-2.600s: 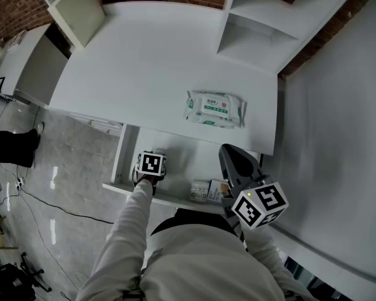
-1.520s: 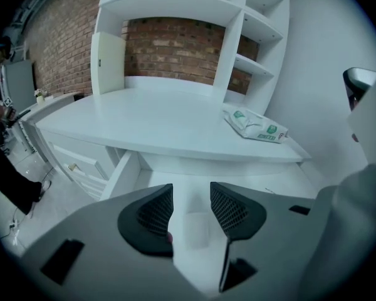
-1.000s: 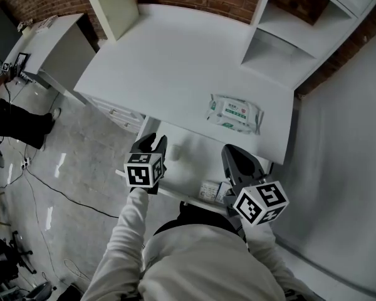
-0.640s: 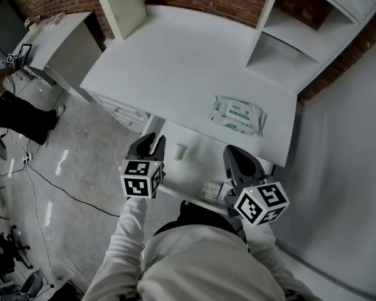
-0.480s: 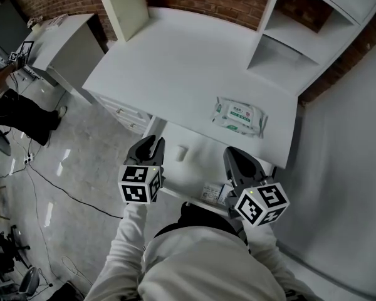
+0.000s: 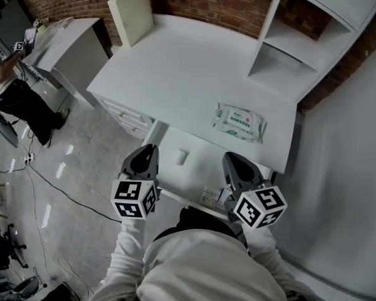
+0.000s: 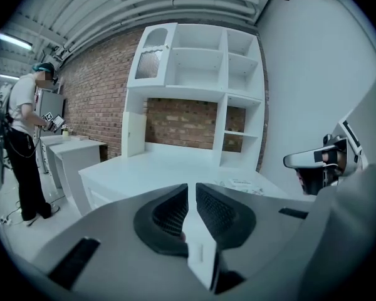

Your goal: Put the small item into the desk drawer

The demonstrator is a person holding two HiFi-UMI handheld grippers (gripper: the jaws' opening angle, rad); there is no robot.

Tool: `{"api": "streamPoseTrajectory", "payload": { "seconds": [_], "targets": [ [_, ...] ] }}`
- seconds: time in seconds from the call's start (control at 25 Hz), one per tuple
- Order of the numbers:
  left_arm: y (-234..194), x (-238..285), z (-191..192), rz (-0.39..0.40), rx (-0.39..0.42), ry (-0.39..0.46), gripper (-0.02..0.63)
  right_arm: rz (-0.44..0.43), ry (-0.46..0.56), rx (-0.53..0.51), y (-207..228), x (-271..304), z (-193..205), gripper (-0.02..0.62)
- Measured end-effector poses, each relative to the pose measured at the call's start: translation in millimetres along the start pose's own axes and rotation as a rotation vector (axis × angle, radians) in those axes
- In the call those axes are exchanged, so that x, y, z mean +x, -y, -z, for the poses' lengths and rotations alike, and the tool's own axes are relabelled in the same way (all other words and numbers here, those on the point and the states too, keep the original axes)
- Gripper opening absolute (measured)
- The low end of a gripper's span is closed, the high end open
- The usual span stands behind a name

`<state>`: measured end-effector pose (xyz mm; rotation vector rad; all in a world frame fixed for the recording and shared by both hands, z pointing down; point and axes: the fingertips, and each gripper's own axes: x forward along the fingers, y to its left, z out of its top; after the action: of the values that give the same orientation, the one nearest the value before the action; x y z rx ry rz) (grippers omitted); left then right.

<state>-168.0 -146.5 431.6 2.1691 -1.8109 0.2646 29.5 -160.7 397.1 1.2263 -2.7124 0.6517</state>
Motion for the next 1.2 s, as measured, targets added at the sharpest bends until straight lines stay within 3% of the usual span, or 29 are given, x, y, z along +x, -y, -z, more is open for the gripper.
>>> {"api": "streamPoseTrajectory", "payload": {
  "seconds": [0.6, 1.2],
  "targets": [
    [-9, -46, -11, -0.032, -0.028, 0.089, 0.018, -0.019, 0.01, -0.04, -17, -4, 0, 0.026],
    [-3, -61, -13, -0.016, -0.036, 0.108, 0.018, 0.014, 0.044, -0.081, -23, -14, -1, 0.026]
  ]
}}
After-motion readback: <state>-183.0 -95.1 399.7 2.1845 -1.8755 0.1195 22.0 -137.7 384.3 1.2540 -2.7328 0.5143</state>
